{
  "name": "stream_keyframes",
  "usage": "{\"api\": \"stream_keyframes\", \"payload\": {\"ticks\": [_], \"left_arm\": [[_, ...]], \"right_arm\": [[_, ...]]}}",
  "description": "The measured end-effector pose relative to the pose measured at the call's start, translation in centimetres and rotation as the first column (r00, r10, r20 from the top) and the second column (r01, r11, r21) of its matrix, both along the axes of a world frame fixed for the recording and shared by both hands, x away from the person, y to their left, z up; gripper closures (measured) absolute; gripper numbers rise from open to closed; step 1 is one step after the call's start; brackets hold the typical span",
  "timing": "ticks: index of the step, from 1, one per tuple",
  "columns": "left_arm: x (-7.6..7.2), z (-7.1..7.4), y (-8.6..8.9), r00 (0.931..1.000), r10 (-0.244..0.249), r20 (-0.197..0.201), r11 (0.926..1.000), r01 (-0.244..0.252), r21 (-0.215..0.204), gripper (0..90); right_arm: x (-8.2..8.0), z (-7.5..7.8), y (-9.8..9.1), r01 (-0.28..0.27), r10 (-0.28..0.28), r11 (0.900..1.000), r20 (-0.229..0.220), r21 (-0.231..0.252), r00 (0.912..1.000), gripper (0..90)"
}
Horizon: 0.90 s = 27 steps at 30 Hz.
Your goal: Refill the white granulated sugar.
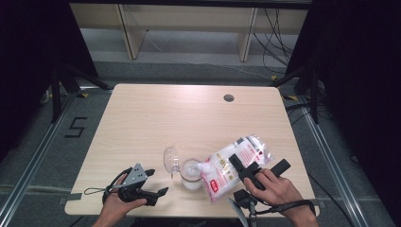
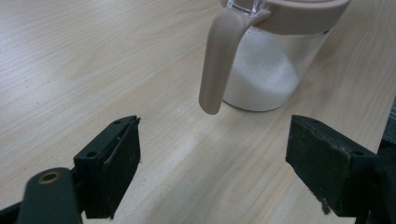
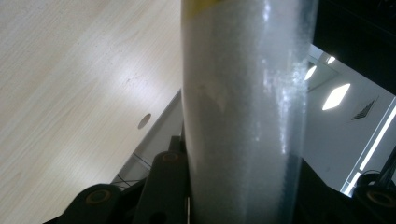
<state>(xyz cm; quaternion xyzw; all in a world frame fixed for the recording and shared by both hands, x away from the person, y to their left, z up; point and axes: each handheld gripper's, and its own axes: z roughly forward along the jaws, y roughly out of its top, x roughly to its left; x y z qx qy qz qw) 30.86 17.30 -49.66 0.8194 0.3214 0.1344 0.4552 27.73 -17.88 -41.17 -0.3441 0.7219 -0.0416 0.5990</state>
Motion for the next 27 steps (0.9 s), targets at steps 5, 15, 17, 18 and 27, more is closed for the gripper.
{"api": "stream_keyframes", "payload": {"ticks": [5,15,17,18,27], "left_arm": [[0.11,0.05,0.09,0.9998,-0.013,0.016,0.9998,0.012,0.015,17.5],[0.08,0.03,0.05,0.9999,-0.012,0.013,0.9999,0.012,0.006,17.5],[0.11,0.04,0.08,0.9998,-0.013,0.013,0.9999,0.013,0.011,17.5],[0.13,-0.02,0.06,0.9998,-0.017,0.013,0.9999,0.017,0.001,17.5],[0.10,0.02,0.06,0.9999,-0.012,0.011,0.9999,0.012,0.009,17.5]], "right_arm": [[-0.03,0.31,-0.03,0.000,0.000,0.9995,0.016,-0.030,0.9999,75.9],[-0.06,0.37,-0.09,0.004,-0.003,0.9995,0.013,-0.031,0.9999,75.9],[-0.04,0.37,-0.07,0.003,-0.003,0.9995,0.012,-0.031,0.9999,75.9],[-0.04,0.38,-0.08,0.004,-0.004,0.9995,0.011,-0.031,0.9999,75.9],[-0.02,0.38,-0.18,-0.001,0.001,1.0000,0.001,-0.003,1.0000,75.9]]}}
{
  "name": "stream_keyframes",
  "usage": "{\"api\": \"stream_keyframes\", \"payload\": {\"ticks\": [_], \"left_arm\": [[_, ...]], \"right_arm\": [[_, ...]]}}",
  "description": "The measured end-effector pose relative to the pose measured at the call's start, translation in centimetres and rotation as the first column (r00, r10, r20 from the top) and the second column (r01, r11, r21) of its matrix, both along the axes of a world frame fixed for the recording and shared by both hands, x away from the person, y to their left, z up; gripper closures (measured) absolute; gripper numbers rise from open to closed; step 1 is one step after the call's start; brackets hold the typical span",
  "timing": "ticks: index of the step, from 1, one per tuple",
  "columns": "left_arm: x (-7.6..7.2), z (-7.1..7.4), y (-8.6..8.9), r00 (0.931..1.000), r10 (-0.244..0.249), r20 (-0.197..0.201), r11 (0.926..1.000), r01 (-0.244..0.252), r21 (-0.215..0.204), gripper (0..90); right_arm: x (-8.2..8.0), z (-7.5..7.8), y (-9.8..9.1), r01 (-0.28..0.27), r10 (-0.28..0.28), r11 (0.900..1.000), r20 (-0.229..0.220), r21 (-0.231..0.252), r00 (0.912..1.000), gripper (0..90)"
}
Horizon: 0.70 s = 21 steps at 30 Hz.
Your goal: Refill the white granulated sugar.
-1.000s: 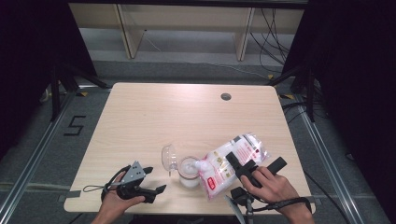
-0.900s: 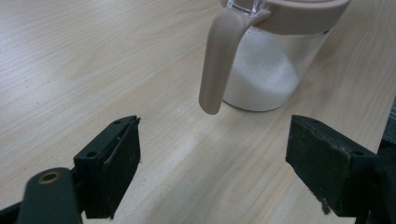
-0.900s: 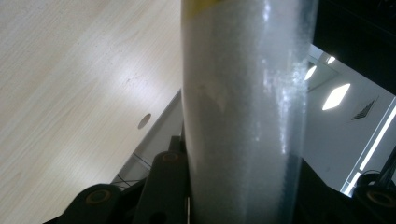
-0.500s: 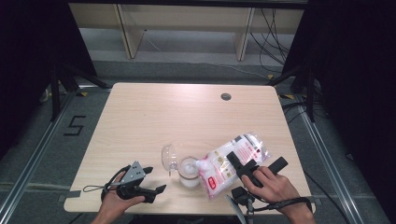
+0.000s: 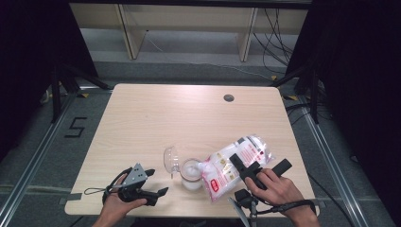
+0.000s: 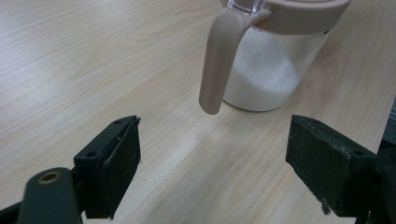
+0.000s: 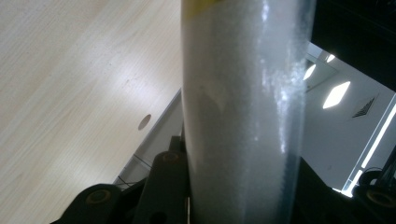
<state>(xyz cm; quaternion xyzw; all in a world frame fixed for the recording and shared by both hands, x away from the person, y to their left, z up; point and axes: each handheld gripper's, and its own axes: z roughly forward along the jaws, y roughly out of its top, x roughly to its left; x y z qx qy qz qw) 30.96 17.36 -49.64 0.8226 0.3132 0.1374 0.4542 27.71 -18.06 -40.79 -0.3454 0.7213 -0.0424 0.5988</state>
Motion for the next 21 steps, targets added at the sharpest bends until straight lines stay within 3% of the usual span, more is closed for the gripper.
{"api": "stream_keyframes", "payload": {"ticks": [9,10,11,12,13,17,18,21], "left_arm": [[-0.02,0.01,-0.01,1.0000,0.000,0.002,1.0000,0.000,-0.003,17.5],[-0.03,0.01,-0.01,1.0000,0.001,0.001,1.0000,-0.001,-0.004,17.5],[-0.03,0.01,0.00,1.0000,0.001,0.002,1.0000,-0.001,-0.004,17.5],[-0.06,-0.11,-0.16,0.9999,0.009,0.005,0.9995,-0.009,-0.029,17.5],[-0.02,-0.05,-0.03,1.0000,0.002,0.006,0.9999,-0.002,-0.012,17.5],[-0.02,-0.04,-0.02,1.0000,0.000,0.003,1.0000,0.000,-0.009,17.5],[-0.01,0.00,0.00,1.0000,-0.003,0.000,1.0000,0.003,-0.004,17.5],[0.03,-0.06,0.00,1.0000,-0.003,0.002,1.0000,0.003,-0.008,17.5]], "right_arm": [[0.16,-0.12,-0.28,-0.009,0.010,0.9994,-0.009,0.033,0.9999,76.0],[0.32,0.09,-0.07,-0.041,0.041,0.9992,-0.006,0.000,0.9991,76.0],[0.20,-0.11,-0.37,-0.009,0.009,0.9992,-0.014,0.038,0.9999,76.0],[0.25,-0.10,-0.41,-0.011,0.012,0.9991,-0.017,0.042,0.9998,76.0],[0.29,-0.08,-0.48,-0.008,0.010,0.9989,-0.023,0.047,0.9997,76.0],[0.43,-0.19,-0.71,-0.016,0.019,0.9975,-0.032,0.068,0.9993,76.0],[0.52,-0.13,-0.62,-0.030,0.032,0.9981,-0.031,0.053,0.9990,76.0],[0.56,-0.25,-0.84,-0.018,0.023,0.9957,-0.052,0.090,0.9984,76.1]]}}
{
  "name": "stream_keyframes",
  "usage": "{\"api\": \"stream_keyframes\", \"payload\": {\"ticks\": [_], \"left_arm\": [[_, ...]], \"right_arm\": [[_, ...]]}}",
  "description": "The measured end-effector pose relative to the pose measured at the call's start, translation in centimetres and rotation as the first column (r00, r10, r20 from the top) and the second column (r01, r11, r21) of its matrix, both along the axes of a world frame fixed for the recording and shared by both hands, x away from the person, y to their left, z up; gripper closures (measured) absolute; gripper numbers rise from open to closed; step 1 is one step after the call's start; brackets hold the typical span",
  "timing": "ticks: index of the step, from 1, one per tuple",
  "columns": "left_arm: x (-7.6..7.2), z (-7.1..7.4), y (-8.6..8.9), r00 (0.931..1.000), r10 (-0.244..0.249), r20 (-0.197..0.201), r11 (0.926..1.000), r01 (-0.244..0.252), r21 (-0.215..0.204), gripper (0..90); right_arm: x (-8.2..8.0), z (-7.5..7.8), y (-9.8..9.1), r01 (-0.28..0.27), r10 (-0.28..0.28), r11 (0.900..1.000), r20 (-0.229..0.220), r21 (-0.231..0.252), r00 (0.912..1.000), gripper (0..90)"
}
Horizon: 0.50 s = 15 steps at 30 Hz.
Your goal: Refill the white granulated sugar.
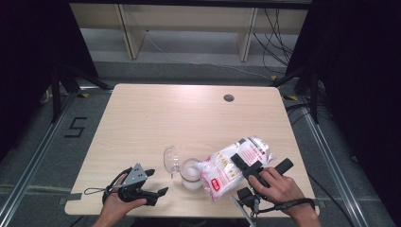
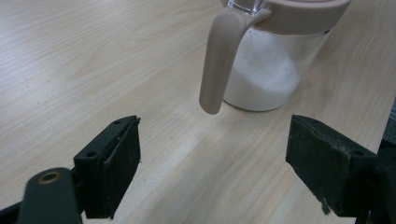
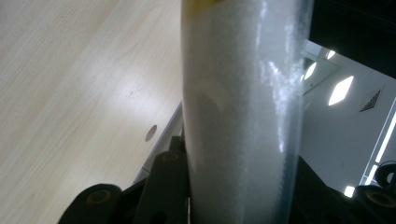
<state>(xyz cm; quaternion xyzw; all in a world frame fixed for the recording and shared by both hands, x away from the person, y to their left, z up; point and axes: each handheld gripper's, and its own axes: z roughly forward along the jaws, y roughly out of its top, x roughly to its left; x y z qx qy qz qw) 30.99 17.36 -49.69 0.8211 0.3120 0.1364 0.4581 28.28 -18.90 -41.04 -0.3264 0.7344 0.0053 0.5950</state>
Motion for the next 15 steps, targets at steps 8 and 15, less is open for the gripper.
{"api": "stream_keyframes", "payload": {"ticks": [8,15], "left_arm": [[-0.06,-0.01,-0.08,1.0000,0.006,0.002,0.9999,-0.006,-0.016,17.5],[-0.05,0.02,-0.04,1.0000,0.003,0.003,0.9999,-0.003,-0.010,17.5]], "right_arm": [[0.25,-0.19,-0.22,-0.003,0.007,0.9973,-0.059,0.073,0.9983,76.1],[0.49,0.10,-0.46,-0.009,0.021,0.9929,-0.097,0.119,0.9950,76.3]]}}
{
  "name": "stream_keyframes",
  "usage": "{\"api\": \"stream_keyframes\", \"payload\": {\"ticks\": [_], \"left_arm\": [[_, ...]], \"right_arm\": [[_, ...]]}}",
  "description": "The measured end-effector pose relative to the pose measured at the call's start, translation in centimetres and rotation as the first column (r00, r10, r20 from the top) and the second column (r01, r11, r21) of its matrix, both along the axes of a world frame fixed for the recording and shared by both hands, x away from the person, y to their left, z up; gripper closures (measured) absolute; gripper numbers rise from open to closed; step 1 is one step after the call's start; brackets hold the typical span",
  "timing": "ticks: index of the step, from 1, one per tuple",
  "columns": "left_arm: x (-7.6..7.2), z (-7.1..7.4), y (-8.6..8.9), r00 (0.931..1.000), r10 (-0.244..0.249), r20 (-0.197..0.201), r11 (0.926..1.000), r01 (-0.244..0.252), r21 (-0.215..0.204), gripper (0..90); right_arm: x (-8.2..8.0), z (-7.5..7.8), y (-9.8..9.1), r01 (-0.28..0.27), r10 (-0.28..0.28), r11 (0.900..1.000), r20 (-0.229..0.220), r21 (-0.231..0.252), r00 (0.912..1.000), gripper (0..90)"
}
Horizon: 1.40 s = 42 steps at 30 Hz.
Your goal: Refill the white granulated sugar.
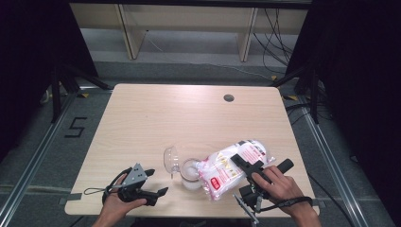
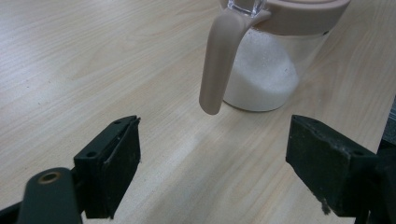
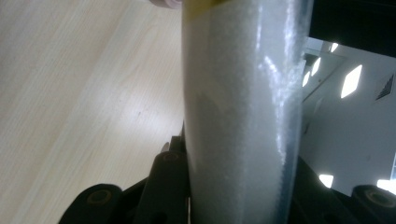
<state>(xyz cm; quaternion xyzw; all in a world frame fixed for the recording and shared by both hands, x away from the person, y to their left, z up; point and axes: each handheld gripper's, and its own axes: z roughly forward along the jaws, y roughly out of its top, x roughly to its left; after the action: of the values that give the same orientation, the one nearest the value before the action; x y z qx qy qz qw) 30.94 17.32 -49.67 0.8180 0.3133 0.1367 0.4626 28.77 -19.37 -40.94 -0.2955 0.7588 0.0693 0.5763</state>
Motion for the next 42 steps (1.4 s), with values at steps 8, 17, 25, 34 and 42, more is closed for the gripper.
{"api": "stream_keyframes", "payload": {"ticks": [8,17,25,34,42], "left_arm": [[0.0,-0.1,-0.1,1.0000,0.005,-0.002,0.9999,-0.005,-0.011,17.5],[0.0,-0.1,-0.1,1.0000,0.005,-0.002,0.9999,-0.005,-0.012,17.5],[0.0,0.0,0.1,1.0000,-0.004,-0.006,0.9999,0.004,0.017,17.5],[0.0,0.0,-0.1,1.0000,0.004,-0.006,1.0000,-0.004,-0.004,17.5],[0.0,0.1,0.0,1.0000,-0.003,-0.006,1.0000,0.003,0.006,17.5]], "right_arm": [[0.5,-0.4,-0.5,0.020,-0.013,0.9952,-0.072,0.096,0.9973,76.4],[1.1,-0.4,-0.6,0.002,0.020,0.9845,-0.124,0.175,0.9920,76.9],[1.7,-0.7,-1.3,0.055,0.004,0.9619,-0.213,0.268,0.9771,77.0],[2.5,-1.1,-1.9,0.088,0.042,0.9133,-0.308,0.398,0.9503,77.5],[3.3,-2.1,-2.5,0.196,0.081,0.8119,-0.440,0.550,0.8945,78.0]]}}
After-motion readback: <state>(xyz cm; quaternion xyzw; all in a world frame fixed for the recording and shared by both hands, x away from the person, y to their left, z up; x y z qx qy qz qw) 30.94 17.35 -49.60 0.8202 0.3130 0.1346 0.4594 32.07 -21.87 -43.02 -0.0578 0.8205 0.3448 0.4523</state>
